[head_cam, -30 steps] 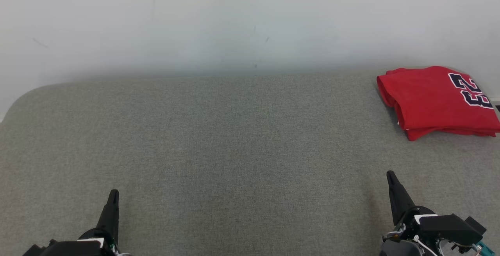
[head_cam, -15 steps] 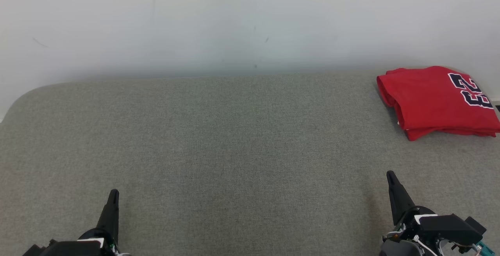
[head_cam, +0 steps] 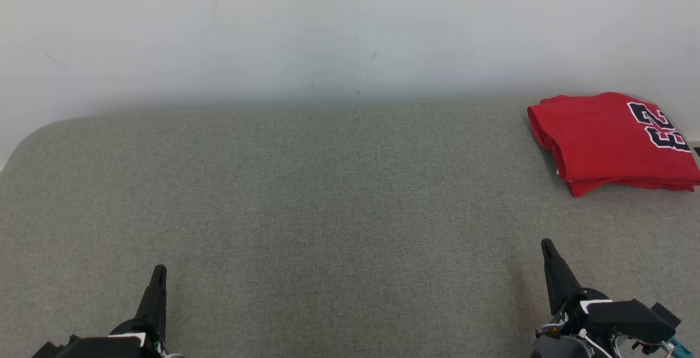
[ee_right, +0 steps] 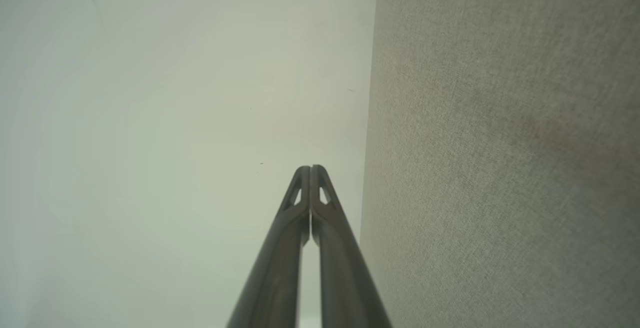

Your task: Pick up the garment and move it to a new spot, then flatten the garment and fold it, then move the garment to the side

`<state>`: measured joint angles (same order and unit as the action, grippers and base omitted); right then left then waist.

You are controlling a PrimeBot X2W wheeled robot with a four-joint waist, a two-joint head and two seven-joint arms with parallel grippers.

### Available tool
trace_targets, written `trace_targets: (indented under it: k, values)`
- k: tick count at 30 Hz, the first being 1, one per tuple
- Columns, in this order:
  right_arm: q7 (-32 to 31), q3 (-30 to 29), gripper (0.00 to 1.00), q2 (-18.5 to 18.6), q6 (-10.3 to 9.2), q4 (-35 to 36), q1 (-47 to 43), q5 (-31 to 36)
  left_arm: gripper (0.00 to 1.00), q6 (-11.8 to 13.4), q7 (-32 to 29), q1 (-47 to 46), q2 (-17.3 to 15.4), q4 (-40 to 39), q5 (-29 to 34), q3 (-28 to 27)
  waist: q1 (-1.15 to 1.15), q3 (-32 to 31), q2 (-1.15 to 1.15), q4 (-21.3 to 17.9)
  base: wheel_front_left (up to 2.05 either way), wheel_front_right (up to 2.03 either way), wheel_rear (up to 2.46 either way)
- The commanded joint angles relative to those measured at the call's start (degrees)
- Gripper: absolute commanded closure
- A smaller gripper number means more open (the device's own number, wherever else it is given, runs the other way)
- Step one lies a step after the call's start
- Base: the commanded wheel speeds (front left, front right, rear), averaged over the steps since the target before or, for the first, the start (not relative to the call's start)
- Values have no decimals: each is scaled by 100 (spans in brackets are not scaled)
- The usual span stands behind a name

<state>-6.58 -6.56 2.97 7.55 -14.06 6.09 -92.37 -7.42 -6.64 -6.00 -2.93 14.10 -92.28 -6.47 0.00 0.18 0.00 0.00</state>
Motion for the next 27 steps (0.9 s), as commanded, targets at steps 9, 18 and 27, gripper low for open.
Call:
trace_targets:
  k: [9, 18, 27]
  values:
    - [-12, 0, 100, -20, -12, 10, 32, -10, 100, -17, -1, -56, 12, -9, -26, -14, 0, 0, 0, 0, 0, 0, 0]
    - [-12, 0, 100, -20, -12, 10, 32, -11, 100, -17, -1, -56, 12, -10, -26, -15, 0, 0, 0, 0, 0, 0, 0]
    - [-12, 0, 100, -20, -12, 10, 32, -10, 100, -17, -1, -56, 12, -11, -26, -14, 0, 0, 0, 0, 0, 0, 0]
